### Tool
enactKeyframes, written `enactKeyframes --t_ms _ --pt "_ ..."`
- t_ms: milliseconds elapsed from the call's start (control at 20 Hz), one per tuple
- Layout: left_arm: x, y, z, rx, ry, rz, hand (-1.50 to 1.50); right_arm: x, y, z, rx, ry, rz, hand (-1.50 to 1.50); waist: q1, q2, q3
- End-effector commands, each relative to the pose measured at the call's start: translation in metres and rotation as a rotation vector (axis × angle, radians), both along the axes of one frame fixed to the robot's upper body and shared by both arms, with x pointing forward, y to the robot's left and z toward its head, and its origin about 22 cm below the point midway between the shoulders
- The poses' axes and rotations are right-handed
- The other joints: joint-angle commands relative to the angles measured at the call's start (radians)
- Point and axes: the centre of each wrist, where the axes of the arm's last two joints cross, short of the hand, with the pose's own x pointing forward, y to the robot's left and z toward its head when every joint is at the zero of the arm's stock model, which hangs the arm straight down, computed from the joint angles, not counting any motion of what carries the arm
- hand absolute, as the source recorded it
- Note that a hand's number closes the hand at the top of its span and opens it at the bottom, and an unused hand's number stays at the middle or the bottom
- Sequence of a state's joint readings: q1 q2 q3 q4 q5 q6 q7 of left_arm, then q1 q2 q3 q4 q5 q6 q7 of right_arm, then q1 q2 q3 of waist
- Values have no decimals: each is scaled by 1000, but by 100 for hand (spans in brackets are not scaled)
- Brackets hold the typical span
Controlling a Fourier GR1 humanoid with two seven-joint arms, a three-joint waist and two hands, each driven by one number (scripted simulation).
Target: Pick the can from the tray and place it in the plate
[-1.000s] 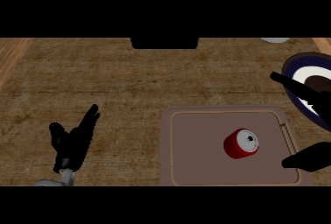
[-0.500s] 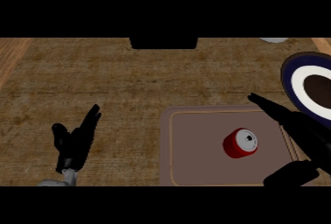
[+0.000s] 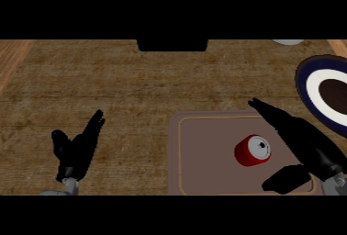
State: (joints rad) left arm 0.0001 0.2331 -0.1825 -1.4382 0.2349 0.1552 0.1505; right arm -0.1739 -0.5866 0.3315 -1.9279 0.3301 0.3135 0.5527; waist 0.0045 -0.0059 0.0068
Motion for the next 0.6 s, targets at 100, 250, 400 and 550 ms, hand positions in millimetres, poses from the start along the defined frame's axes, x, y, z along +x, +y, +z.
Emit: enactKeyframes --t_ms 100,250,400,550 --pt "-12 -1 -14 -24 62 -5 0 5 12 -19 -68 14 -29 -150 -1 6 -7" --pt "-3 -9 -7 -3 64 -4 0 -8 9 -33 -55 14 -14 -150 -5 5 -7" --pt "0 9 -11 -17 48 1 0 8 8 -46 -65 34 -9 -150 -3 6 -7" --pt "-7 9 -12 -14 57 -6 0 17 -10 -40 -75 51 -11 -150 -3 6 -7"
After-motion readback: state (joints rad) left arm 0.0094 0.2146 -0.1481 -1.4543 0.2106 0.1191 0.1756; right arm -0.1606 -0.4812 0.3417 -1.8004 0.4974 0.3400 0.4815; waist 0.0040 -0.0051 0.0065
